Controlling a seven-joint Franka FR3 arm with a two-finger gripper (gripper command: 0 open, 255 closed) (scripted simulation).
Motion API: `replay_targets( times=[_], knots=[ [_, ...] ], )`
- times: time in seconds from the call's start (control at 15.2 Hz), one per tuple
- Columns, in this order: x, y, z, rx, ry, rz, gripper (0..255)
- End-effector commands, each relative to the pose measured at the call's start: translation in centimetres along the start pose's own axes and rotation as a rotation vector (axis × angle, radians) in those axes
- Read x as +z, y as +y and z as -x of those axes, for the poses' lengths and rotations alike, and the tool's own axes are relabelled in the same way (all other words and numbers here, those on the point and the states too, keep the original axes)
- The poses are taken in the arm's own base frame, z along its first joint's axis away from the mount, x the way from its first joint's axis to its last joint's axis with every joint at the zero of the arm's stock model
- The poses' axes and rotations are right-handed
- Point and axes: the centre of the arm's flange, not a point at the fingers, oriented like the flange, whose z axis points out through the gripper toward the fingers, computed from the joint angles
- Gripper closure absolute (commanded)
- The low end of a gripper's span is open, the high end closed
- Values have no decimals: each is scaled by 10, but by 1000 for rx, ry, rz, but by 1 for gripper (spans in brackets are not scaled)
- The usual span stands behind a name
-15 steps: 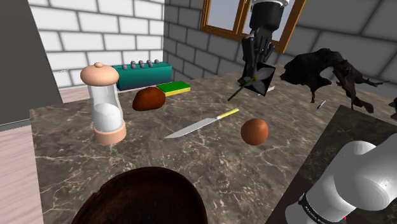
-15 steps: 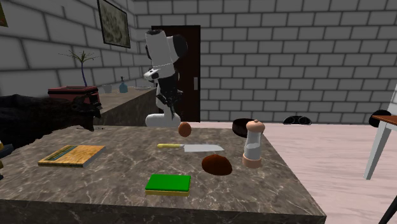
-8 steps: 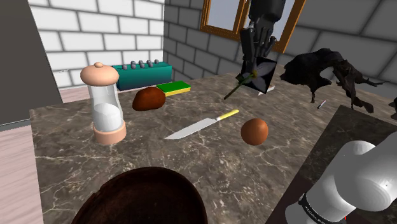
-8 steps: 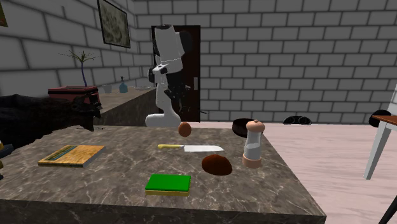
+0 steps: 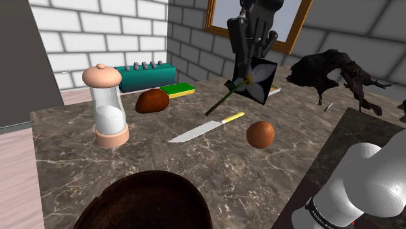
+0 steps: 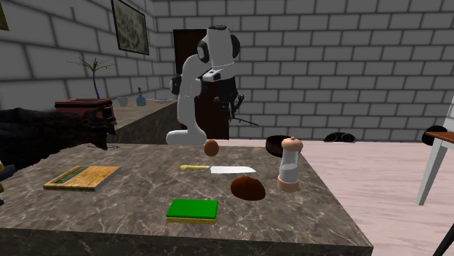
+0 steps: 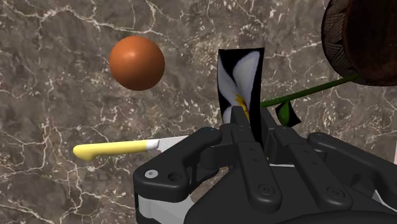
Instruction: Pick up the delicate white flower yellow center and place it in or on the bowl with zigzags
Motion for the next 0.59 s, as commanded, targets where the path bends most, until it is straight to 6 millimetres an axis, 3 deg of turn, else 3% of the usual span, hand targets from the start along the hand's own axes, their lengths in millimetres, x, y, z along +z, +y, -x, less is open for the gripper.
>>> replay_targets(
  times=[0.0,0.53],
  knots=[
    [2,-26,11,2,0,-1,255],
    [10,-123,49,2,0,-1,255]
  ],
)
